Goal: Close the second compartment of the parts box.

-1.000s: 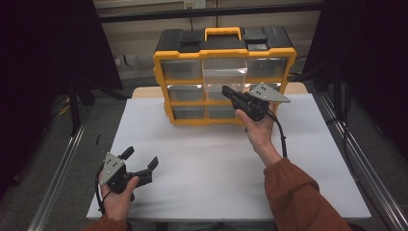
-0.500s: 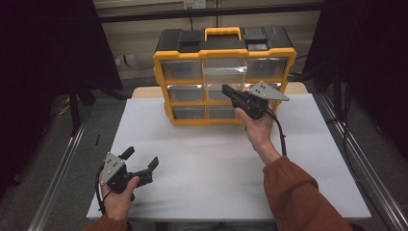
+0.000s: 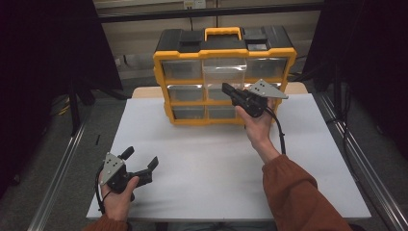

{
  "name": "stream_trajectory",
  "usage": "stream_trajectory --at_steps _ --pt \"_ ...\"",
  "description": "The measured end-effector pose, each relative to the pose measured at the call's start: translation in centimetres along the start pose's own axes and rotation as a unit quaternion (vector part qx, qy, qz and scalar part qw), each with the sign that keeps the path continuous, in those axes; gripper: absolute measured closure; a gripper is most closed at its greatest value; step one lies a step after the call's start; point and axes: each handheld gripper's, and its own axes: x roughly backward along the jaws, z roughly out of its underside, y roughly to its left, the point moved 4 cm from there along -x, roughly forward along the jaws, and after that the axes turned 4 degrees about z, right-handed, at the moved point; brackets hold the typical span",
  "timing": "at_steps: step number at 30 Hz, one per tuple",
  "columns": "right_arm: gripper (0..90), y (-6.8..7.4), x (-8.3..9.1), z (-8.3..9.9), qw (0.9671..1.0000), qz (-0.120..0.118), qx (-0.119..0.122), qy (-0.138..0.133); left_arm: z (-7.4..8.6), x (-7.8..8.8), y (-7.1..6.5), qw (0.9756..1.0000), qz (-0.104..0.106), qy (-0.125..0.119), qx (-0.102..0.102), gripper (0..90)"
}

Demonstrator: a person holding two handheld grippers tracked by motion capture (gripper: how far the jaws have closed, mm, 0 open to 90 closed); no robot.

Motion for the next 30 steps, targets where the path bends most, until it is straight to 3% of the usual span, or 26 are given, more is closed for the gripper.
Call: stream_trajectory --at_steps 13,30 --pt "90.0 -0.23 -0.31 0.14 1.0 0.006 -0.005 0.002 0.0 -0.06 -0.05 1.0 0.003 -0.004 0.004 3.9" --pt "90.0 -0.45 -0.76 0.01 0.9999 0.01 0.009 0.007 0.0 -0.1 -0.07 1.0 0.003 -0.005 0.004 3.9"
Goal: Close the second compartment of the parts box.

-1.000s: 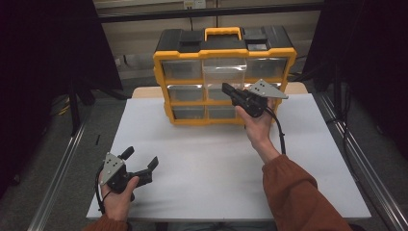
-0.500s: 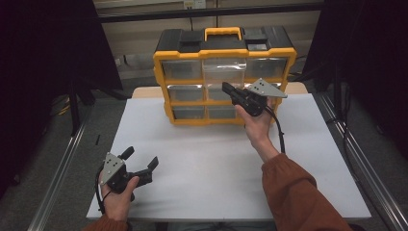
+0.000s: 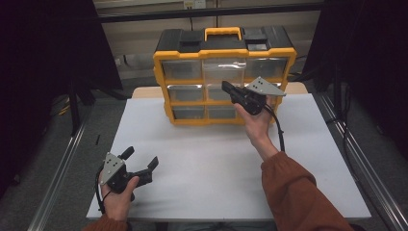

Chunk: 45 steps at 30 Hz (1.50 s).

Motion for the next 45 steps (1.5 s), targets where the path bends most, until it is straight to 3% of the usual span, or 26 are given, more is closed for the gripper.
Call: stream_trajectory --at_steps 17,27,45 --pt "90.0 -0.3 -0.4 -0.2 0.9999 0.005 0.009 0.001 0.0 0.0 0.1 1.0 0.0 0.001 0.004 3.9" --pt "90.0 -0.5 -0.6 -0.1 0.9999 0.01 0.006 0.002 0.0 0.1 0.2 0.9999 0.0 0.008 -0.007 3.9" --pt "90.0 -0.8 -1.1 -0.3 0.9999 0.014 0.005 0.004 0.0 0.0 0.1 1.0 0.001 0.002 0.0 3.9"
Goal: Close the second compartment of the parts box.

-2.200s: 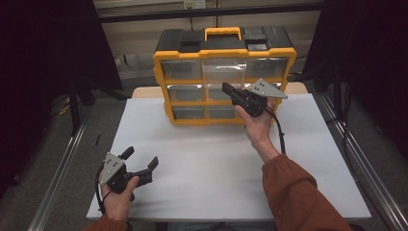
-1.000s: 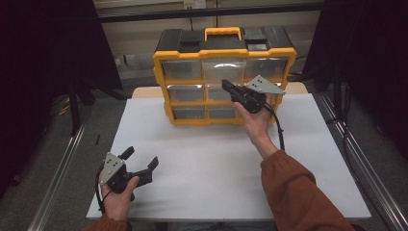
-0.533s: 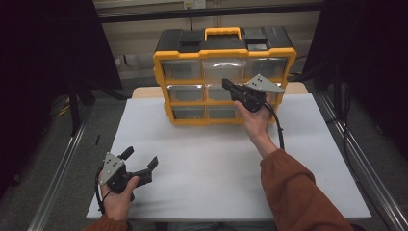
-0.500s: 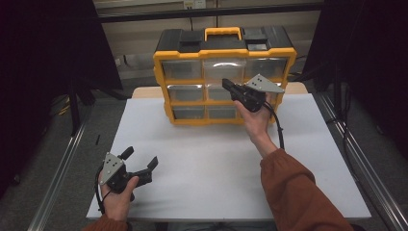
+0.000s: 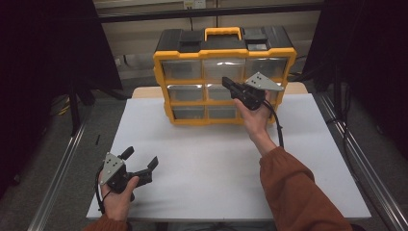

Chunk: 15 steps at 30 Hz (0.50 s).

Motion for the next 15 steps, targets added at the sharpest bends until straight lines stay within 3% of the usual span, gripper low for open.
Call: stream_trajectory --at_steps 6,10,15 --pt "90.0 -0.1 -0.27 0.0 1.0 0.002 0.001 0.002 0.01 0.1 0.09 1.0 -0.001 0.005 -0.006 3.9" --pt "90.0 -0.31 -0.39 -0.05 1.0 0.004 0.003 0.001 -0.03 0.03 0.04 1.0 -0.006 -0.002 0.0 3.9" --pt "90.0 -0.21 -0.73 -0.12 0.9999 0.011 -0.008 -0.002 0.0 0.07 0.02 1.0 -0.001 0.002 -0.005 3.9"
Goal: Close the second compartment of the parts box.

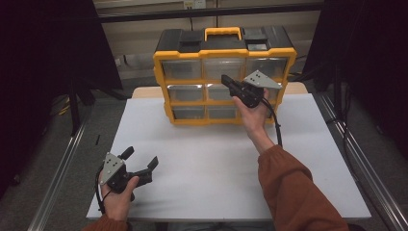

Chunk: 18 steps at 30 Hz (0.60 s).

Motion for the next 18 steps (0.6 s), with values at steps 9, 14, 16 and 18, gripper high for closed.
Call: stream_trajectory --at_steps 9,14,16,18 --pt "90.0 -0.18 -0.45 -0.2 1.0 0.002 0.002 -0.001 -0.08 -0.06 -0.15 0.9999 -0.002 -0.01 0.013 3.9" --pt "90.0 -0.23 -0.59 -0.22 1.0 0.004 0.007 0.004 -0.06 0.04 0.02 1.0 -0.002 -0.005 0.007 3.9" --pt "90.0 -0.28 -0.71 -0.27 1.0 0.007 0.007 0.002 -0.06 0.01 -0.03 1.0 0.0 -0.006 0.008 3.9" --pt "90.0 -0.3 -0.8 -0.31 1.0 0.006 0.007 0.003 -0.08 -0.07 -0.14 0.9998 -0.002 -0.011 0.013 3.9"
